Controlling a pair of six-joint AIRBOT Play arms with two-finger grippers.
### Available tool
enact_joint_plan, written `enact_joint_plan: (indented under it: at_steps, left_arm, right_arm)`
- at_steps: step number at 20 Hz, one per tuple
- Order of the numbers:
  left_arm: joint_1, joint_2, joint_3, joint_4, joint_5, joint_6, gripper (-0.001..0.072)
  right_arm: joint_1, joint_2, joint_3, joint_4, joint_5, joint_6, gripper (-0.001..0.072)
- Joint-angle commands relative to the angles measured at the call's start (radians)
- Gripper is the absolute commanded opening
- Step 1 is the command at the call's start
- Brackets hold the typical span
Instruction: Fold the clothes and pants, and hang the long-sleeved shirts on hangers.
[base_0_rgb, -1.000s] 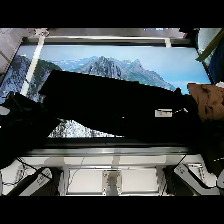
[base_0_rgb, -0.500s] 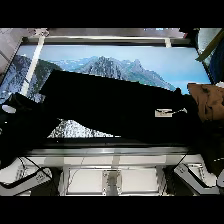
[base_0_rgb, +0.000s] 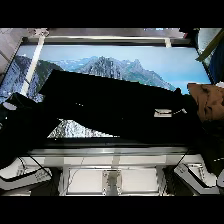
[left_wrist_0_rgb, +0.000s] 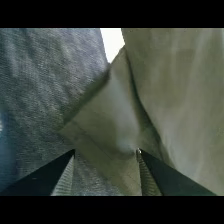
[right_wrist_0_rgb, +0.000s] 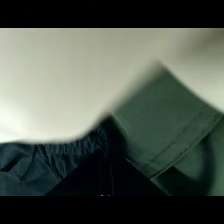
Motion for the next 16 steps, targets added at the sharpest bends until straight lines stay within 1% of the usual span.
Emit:
enact_joint_plan:
  at_steps: [1,3,7,8,10,11,12,13,14,15,16]
  left_arm:
    - [0.047,0.041,0.025,0.019,-0.033,0.0,0.0412]
    - [0.062,0.042,0.024,0.019,-0.053,0.0,0.0413]
    - [0.034,-0.025,0.024,0.01,-0.027,-0.002,0.0412]
    - [0.03,-0.042,0.024,0.01,-0.018,-0.018,0.0412]
    - [0.023,-0.068,0.024,-0.021,0.028,-0.03,0.0412]
    - [0.021,-0.072,0.025,-0.054,0.062,-0.029,0.0398]
    - [0.017,-0.072,0.025,-0.064,0.094,-0.029,0.0308]
    - [0.012,-0.072,0.025,-0.064,0.119,-0.022,0.0174]
    - [0.006,-0.074,0.025,-0.064,0.136,-0.013,0.0076]
    - [0.005,-0.074,0.025,-0.066,0.14,-0.012,0.0009]
    - [0.003,-0.071,0.025,-0.068,0.138,-0.009,0.0008]
  right_arm:
    - [0.0,-0.001,0.0,-0.003,-0.002,0.0,0.0017]
    - [0.0,-0.001,0.0,-0.002,-0.019,0.0,0.0018]
    - [-0.001,0.0,-0.002,-0.003,-0.006,0.0,0.0017]
    - [-0.001,-0.001,-0.003,-0.003,-0.005,0.0,0.0017]
    - [-0.001,0.0,-0.004,-0.003,-0.004,0.0,0.0017]
    - [-0.001,0.0,-0.004,-0.003,-0.001,0.0,0.0018]
    - [0.0,0.0,-0.004,-0.003,-0.001,0.0,0.0017]
    - [0.0,0.0,-0.004,-0.003,-0.002,0.0,0.0018]
    - [-0.001,0.0,-0.004,-0.003,-0.002,0.0,0.0018]
    - [0.0,0.0,-0.004,-0.002,0.002,0.0,0.0018]
    - [-0.001,0.003,-0.003,-0.002,0.008,0.0,0.0018]
